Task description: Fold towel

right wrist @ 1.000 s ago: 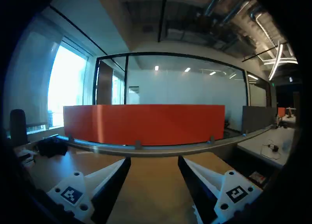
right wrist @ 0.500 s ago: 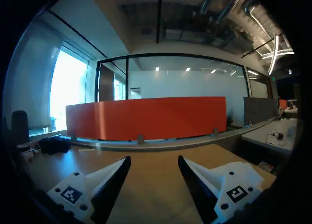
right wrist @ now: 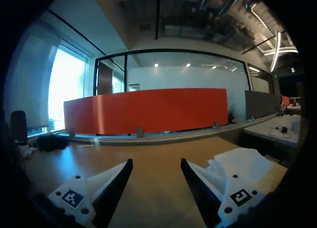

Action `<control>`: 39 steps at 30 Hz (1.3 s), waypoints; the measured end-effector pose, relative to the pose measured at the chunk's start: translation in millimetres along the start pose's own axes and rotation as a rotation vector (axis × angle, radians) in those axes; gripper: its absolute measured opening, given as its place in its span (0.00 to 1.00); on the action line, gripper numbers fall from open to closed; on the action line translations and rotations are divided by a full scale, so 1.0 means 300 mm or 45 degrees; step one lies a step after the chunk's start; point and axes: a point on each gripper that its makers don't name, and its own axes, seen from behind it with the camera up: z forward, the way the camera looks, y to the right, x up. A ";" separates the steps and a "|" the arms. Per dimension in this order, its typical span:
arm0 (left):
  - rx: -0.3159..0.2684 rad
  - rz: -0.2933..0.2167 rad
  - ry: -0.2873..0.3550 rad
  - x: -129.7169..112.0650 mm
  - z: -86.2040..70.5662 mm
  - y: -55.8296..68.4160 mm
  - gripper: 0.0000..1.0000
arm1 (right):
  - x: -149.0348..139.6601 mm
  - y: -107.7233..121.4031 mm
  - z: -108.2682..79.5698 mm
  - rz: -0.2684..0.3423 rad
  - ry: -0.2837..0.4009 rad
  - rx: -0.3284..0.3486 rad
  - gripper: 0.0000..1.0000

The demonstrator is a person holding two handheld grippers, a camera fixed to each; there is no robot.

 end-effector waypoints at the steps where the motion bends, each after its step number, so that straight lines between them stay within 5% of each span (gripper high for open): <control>1: 0.000 0.000 0.000 0.000 0.000 0.000 0.99 | -0.006 -0.001 -0.001 0.001 0.000 0.000 0.93; 20: 0.000 0.000 0.000 0.002 -0.001 0.000 0.99 | -0.056 -0.030 0.003 0.027 0.003 0.009 0.93; 39: 0.000 0.000 0.000 0.002 0.000 -0.001 0.99 | -0.089 -0.067 -0.006 -0.058 0.019 0.019 0.93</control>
